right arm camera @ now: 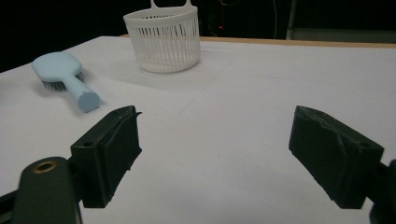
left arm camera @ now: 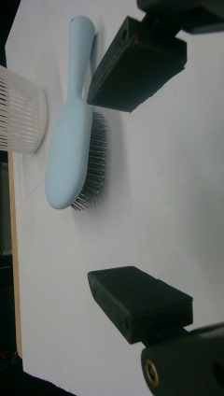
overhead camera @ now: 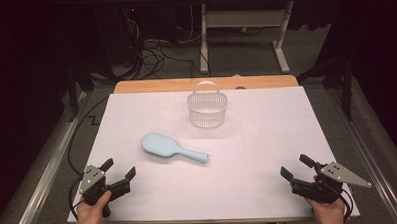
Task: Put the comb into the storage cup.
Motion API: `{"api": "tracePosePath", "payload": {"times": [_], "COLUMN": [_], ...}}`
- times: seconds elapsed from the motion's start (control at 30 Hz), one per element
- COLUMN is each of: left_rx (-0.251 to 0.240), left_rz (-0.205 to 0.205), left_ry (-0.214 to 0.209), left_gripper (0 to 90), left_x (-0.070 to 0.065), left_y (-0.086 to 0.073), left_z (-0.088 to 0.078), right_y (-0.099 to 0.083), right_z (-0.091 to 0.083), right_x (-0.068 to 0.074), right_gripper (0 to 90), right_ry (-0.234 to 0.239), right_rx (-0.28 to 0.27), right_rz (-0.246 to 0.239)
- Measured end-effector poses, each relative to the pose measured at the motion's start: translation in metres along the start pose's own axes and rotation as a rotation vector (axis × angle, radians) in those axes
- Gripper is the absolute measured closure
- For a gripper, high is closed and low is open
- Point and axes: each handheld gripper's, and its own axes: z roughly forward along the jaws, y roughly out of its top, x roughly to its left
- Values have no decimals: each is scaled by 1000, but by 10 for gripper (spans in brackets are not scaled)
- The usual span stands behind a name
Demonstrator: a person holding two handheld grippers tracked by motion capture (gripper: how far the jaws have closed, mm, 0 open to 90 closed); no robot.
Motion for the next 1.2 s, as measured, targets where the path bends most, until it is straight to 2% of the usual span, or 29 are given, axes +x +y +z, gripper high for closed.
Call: {"api": "tracePosePath", "payload": {"times": [0.13,0.4,0.57,0.93,1.2], "left_rx": [4,-5,-2,5,6], "left_rz": [10,23,51,37,72], "left_ry": [-17,-22,-44,-88,-105], "left_gripper": [152,152,152,155,157], "left_x": [-2,-5,-10,-13,-19], "left_y": [1,2,4,6,9], "left_z": [1,1,4,6,10], "right_y": [0,0,0,0,0], "right_z": [0,0,0,0,1], "right_x": [0,0,0,0,0], "right_gripper": [169,168,168,168,168], "right_ry": [-1,1,3,3,5], "right_rx": [0,-1,0,0,5], "right_rz": [1,2,-2,0,-1]}}
